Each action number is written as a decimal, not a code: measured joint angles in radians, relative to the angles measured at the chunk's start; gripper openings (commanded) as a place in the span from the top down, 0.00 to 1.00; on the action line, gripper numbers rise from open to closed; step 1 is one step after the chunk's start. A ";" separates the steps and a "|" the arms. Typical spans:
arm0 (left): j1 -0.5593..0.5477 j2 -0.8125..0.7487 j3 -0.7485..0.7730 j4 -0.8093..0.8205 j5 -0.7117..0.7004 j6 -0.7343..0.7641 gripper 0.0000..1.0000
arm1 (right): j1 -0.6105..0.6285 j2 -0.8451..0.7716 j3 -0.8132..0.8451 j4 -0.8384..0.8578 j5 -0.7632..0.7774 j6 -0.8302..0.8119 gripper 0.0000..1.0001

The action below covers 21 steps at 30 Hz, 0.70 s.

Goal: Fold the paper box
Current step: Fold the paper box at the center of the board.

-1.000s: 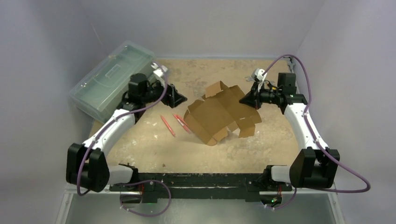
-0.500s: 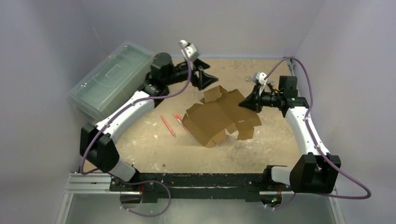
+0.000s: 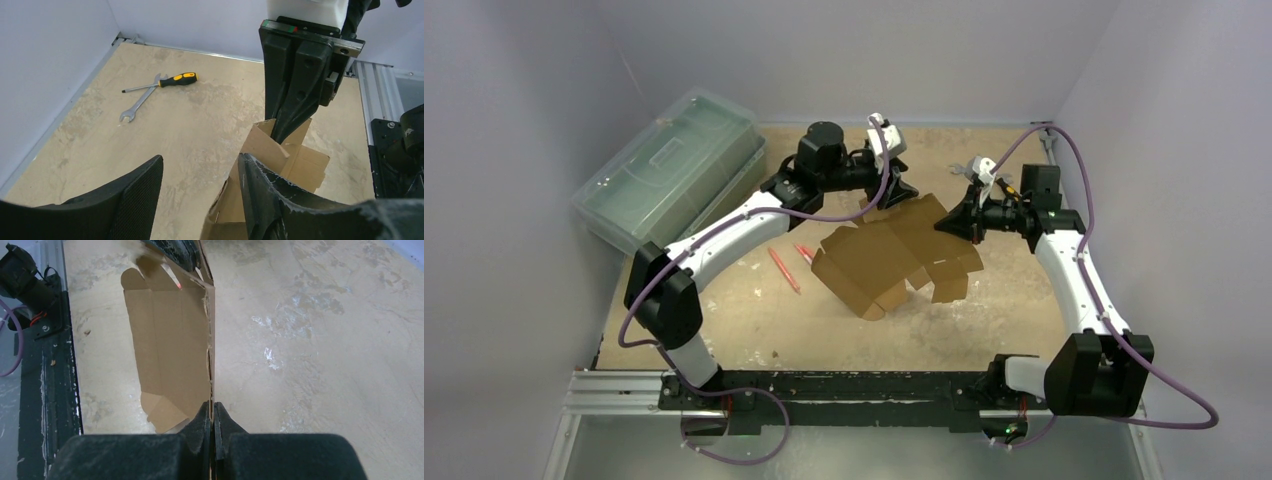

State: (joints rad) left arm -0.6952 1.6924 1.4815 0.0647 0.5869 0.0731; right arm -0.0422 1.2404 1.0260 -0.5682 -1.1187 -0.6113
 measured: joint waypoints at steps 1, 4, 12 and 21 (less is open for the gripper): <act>-0.003 0.000 0.000 -0.004 0.000 0.005 0.44 | 0.000 0.000 0.000 0.000 0.000 0.000 1.00; -0.009 0.000 0.002 -0.021 0.000 0.026 0.44 | 0.000 0.000 0.000 0.000 0.000 -0.002 1.00; -0.016 0.000 0.002 -0.039 0.003 0.051 0.43 | 0.001 0.000 0.000 0.000 0.000 -0.002 1.00; -0.044 0.008 0.010 -0.045 -0.005 0.058 0.46 | 0.001 0.000 0.000 0.000 0.000 -0.002 1.00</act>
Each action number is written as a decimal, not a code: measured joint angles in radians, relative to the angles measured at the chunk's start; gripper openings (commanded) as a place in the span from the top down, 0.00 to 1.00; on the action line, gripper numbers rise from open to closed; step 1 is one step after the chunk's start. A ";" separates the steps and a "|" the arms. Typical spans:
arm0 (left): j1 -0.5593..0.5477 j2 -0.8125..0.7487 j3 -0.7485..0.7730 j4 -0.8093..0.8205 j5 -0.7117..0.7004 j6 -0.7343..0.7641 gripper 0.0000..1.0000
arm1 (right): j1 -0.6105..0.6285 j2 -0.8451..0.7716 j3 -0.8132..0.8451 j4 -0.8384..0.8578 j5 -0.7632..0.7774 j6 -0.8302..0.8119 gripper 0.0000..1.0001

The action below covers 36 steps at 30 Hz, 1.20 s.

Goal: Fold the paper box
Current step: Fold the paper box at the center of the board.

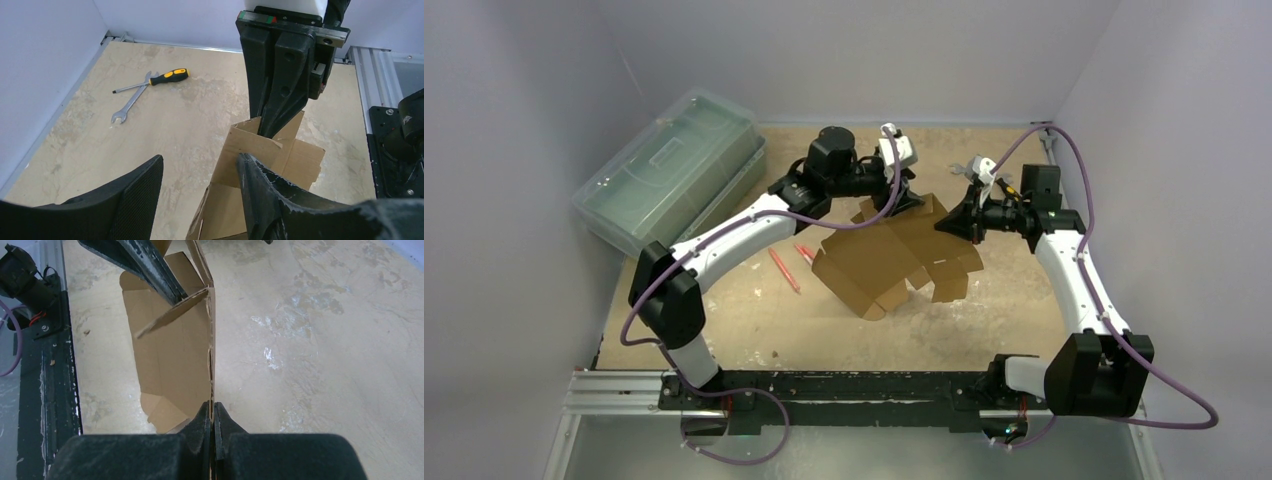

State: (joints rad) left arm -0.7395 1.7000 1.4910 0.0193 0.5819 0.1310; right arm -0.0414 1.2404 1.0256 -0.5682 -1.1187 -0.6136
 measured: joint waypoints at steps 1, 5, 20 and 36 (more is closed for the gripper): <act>-0.004 0.004 0.005 0.000 -0.003 0.004 0.47 | 0.000 0.000 0.000 0.000 0.000 0.000 1.00; -0.016 0.023 0.018 -0.003 -0.011 0.014 0.55 | 0.000 0.000 0.000 0.000 0.000 0.000 1.00; -0.021 0.108 0.133 -0.090 0.070 0.037 1.00 | -0.010 0.000 -0.003 -0.010 0.011 -0.001 1.00; 0.237 -0.201 -0.066 0.049 0.014 -0.289 0.29 | -0.003 0.000 -0.003 0.001 0.024 0.002 1.00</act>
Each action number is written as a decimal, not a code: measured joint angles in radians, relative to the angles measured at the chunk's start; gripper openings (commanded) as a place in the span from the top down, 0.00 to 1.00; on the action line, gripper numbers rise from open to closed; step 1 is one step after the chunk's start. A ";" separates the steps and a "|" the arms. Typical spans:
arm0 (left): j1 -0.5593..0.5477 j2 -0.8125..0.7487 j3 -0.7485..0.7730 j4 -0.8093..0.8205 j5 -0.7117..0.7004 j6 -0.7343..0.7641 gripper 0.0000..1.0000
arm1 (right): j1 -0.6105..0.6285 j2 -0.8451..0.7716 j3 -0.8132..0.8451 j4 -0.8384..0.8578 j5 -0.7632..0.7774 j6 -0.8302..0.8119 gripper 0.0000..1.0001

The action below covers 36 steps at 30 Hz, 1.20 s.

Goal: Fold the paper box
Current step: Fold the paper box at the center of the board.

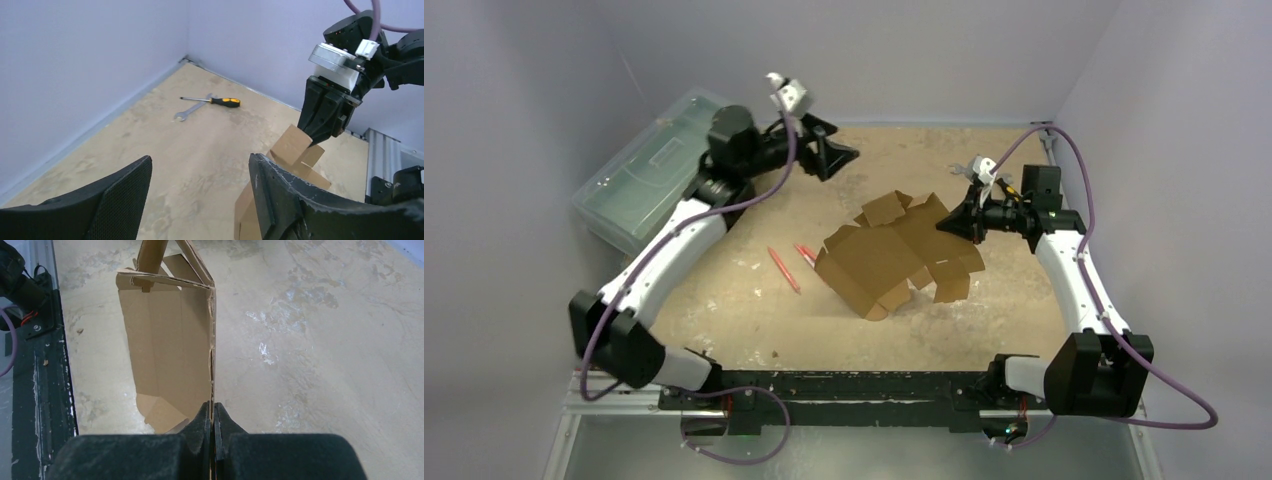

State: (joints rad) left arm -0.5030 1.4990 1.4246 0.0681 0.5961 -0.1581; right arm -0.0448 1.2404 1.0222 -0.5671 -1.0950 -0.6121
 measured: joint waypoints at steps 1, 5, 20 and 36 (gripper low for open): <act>0.039 -0.057 -0.043 0.010 0.000 -0.007 0.29 | 0.000 0.000 0.000 0.000 0.000 0.000 1.00; 0.107 -0.250 -0.227 0.034 0.019 -0.003 0.35 | 0.000 0.000 0.000 -0.001 -0.001 -0.003 1.00; 0.167 -0.014 -0.454 0.185 0.151 -0.097 0.39 | 0.000 0.001 0.000 -0.008 -0.023 -0.020 1.00; 0.067 0.096 -0.430 0.260 0.261 -0.137 0.36 | 0.000 0.001 0.000 -0.012 -0.023 -0.028 1.00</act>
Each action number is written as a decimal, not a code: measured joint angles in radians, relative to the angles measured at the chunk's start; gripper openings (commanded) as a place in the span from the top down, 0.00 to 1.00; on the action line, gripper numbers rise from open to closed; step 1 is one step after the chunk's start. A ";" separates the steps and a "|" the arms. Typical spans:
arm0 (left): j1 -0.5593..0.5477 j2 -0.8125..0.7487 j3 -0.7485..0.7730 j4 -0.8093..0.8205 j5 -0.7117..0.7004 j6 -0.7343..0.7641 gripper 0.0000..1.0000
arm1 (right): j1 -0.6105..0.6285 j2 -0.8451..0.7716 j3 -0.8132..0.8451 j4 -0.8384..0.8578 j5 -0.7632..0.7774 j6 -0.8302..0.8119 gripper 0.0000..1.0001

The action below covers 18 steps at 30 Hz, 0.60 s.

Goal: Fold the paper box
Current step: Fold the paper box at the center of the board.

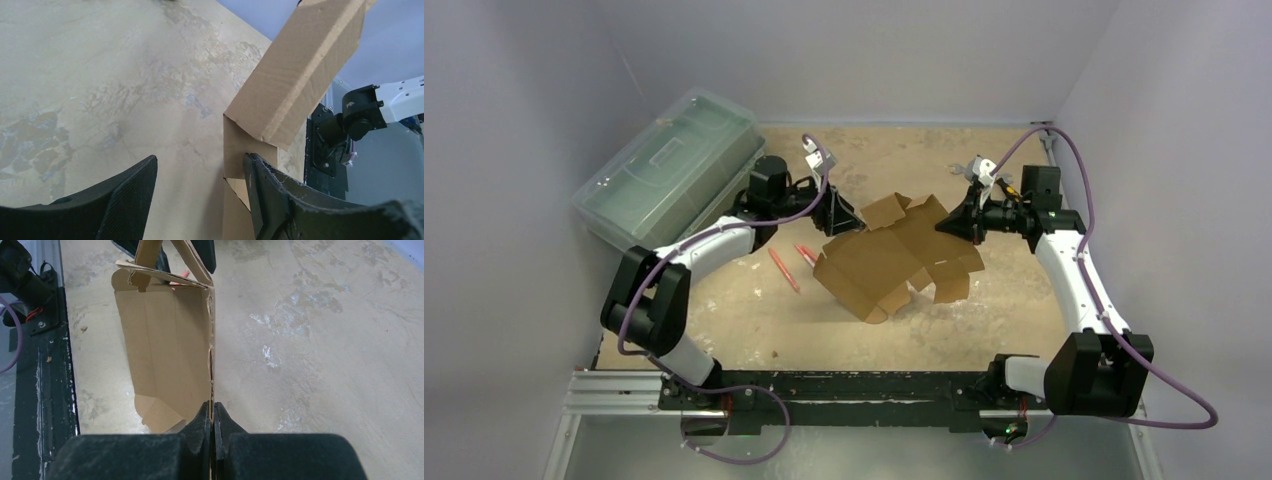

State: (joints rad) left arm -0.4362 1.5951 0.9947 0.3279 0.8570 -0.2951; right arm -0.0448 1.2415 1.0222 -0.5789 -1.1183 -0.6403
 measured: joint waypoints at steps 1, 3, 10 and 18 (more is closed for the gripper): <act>-0.004 0.001 0.000 -0.002 0.004 0.000 0.36 | 0.000 0.000 0.000 0.000 0.000 0.000 1.00; -0.011 0.004 0.000 -0.003 0.010 0.002 0.36 | 0.000 0.001 0.000 0.000 0.000 0.000 1.00; -0.032 0.031 0.007 -0.018 -0.002 0.003 0.42 | 0.000 0.001 0.000 -0.001 0.000 0.000 1.00; -0.059 0.090 0.039 -0.023 -0.013 -0.007 0.82 | 0.000 0.001 0.000 -0.001 0.000 0.000 1.00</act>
State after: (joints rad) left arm -0.4953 1.6855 1.0332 0.3046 0.8440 -0.3019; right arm -0.0448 1.2427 1.0222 -0.5800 -1.1183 -0.6403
